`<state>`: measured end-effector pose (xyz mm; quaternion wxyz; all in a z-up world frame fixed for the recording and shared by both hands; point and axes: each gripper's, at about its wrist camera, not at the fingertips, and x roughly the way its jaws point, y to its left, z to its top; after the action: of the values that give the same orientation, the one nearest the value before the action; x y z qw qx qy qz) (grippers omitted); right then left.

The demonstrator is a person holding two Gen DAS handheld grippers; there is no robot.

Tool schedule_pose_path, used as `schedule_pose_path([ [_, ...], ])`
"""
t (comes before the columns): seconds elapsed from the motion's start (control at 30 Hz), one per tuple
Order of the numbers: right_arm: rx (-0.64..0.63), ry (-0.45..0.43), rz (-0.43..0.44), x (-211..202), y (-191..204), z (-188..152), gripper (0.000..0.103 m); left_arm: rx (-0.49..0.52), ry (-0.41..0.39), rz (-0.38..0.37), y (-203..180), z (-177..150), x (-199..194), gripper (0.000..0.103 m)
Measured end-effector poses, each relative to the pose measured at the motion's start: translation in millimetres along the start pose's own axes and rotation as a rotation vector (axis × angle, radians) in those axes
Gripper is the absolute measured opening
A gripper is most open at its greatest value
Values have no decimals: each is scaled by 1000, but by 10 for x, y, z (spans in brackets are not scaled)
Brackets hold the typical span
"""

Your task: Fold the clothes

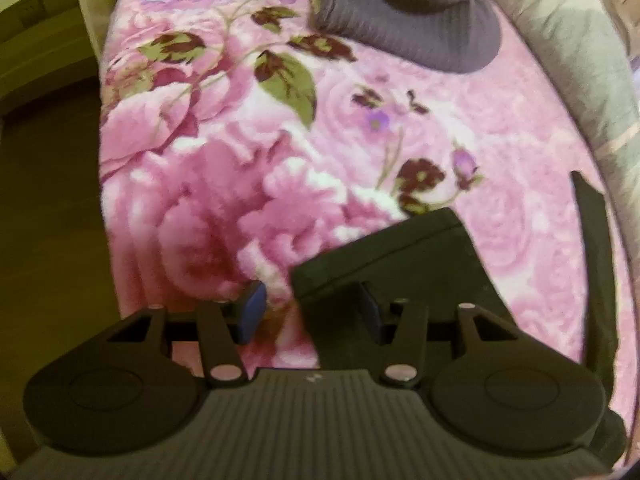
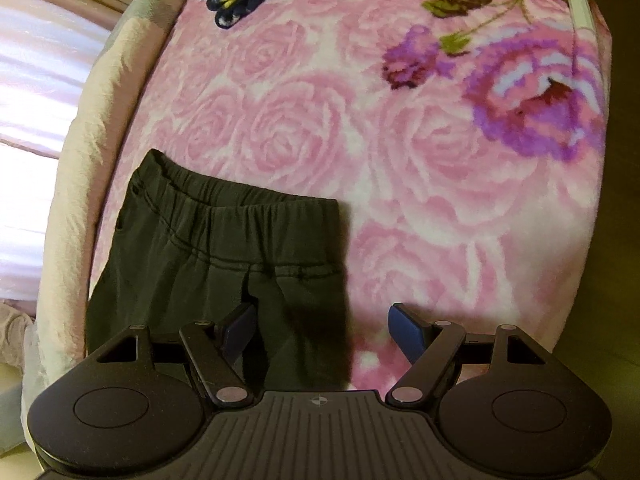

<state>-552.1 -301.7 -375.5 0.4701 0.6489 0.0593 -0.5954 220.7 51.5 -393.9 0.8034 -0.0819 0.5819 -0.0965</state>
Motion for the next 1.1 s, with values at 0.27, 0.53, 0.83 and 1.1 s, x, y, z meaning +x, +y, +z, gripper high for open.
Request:
schedule_pose_path([
  [0.27, -32, -16, -4, 85, 15, 14, 76, 46, -8, -8, 7, 20, 19, 23],
  [0.53, -39, -29, 9, 106, 69, 36, 76, 70, -16, -44, 28, 83, -99, 13],
  [0.83, -55, -30, 31, 148, 69, 52, 76, 36, -23, -58, 67, 53, 42, 21],
  [1.1, -131, -28, -37, 217, 192, 127, 35, 94, -66, -48, 43, 104, -40, 6],
])
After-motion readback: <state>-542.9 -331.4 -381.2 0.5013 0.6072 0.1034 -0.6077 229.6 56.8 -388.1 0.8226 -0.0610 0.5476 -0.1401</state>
